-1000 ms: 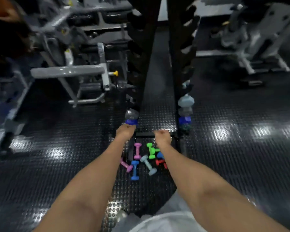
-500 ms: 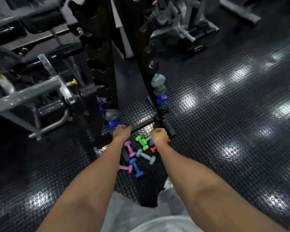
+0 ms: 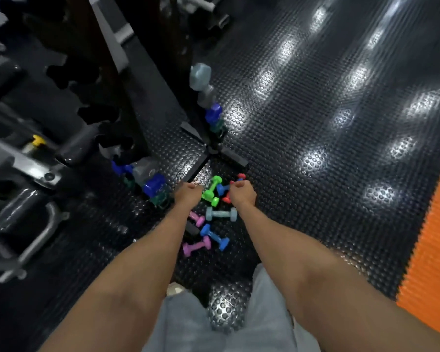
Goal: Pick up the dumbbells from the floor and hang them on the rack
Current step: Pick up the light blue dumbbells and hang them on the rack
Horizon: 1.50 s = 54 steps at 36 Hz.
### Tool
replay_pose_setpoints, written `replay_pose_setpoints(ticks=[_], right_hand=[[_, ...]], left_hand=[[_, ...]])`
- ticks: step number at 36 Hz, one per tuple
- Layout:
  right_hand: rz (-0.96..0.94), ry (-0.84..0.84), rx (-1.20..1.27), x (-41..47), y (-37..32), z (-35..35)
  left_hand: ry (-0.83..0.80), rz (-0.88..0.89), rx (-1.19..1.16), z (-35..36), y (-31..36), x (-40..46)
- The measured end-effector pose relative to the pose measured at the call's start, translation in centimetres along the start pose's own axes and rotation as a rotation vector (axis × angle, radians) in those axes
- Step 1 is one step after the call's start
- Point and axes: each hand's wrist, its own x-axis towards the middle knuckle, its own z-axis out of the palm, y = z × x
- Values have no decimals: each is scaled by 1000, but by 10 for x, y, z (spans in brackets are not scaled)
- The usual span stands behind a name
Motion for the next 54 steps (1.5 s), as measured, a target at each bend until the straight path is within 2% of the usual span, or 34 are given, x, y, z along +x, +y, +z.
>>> replay_pose_setpoints(ticks=[5,16,21,24,27,30,39,43,47,51,54], right_hand=[[29,13,-14,44,56,40],[23,140,36,226,193,146],[17,166,-1,299,242,196],[48,227,-26,336,271,230],[106,279,-30,361,291,249],[167,293,-11,376,313,261],[208,205,-8,400,350,270],[239,185,-3,403,348,273],[206,190,78,396,342,271],[163,212,166,372,325,258],[146,214,247,339,301,238]], left_hand=[[-24,0,-9,35,-37,63],[-54,-4,-15,183,-147,255],[-23,12,-44,227,-200,337],[21,-46,-203,245,-231,380],[35,-22,-320,257,-249,409],[6,-28,-322,272,-263,422],[-169,33,213,312,-291,434],[-198,131,302,304,-291,434],[-161,135,190,303,-299,429],[-46,83,-124,295,-294,413],[-1,94,-308,268,-265,381]])
